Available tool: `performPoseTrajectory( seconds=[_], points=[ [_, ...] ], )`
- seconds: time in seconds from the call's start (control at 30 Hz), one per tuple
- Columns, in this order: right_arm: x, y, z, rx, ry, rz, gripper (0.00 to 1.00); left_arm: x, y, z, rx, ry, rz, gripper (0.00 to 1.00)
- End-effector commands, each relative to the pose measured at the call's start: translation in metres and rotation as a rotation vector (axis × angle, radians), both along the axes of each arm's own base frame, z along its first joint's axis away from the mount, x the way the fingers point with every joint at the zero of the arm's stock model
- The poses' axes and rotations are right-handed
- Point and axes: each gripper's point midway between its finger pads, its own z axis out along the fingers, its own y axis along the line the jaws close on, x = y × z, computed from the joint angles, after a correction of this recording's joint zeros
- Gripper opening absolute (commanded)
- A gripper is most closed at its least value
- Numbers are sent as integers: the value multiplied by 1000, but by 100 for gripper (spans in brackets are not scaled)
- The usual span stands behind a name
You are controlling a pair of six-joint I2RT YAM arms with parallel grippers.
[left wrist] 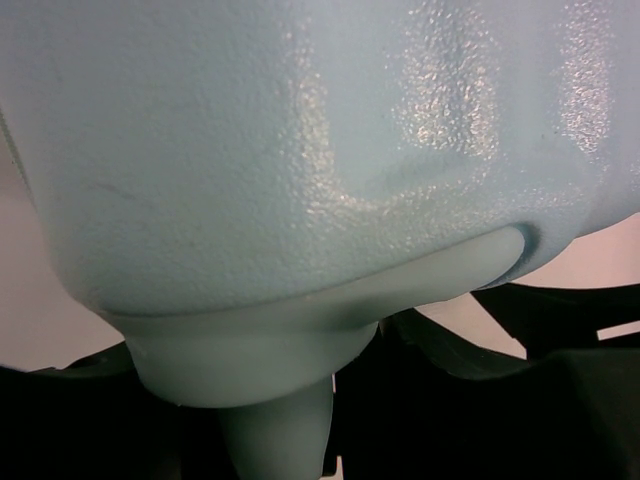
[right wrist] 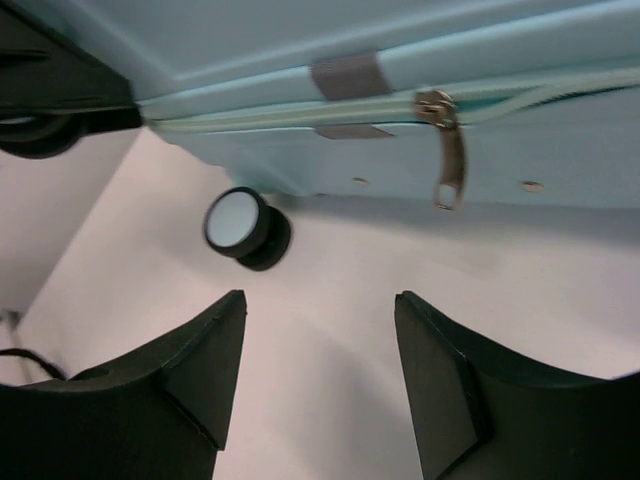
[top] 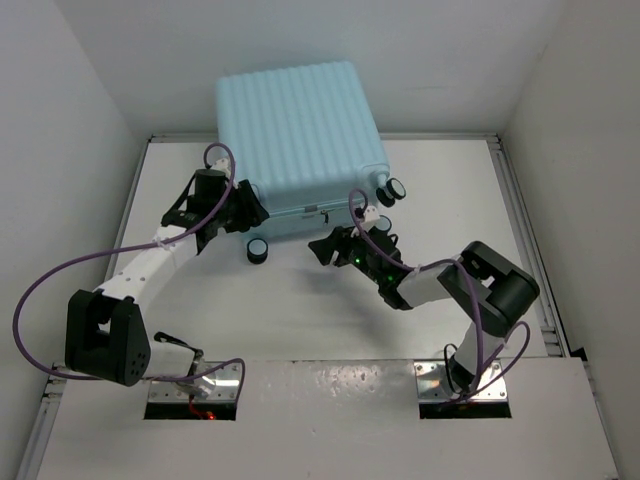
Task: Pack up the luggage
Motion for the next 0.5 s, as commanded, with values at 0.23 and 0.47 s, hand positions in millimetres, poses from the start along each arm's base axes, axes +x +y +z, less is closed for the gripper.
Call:
performPoseTrajectory(
  seconds=[0.23, 0.47],
  points=[
    [32, -20, 11, -58, -103, -144, 63, -21, -48, -25, -39, 35, -236, 20],
    [47, -24, 5, -66, -94, -165, 63, -18, -49, -28, -38, 44, -236, 20]
  ],
)
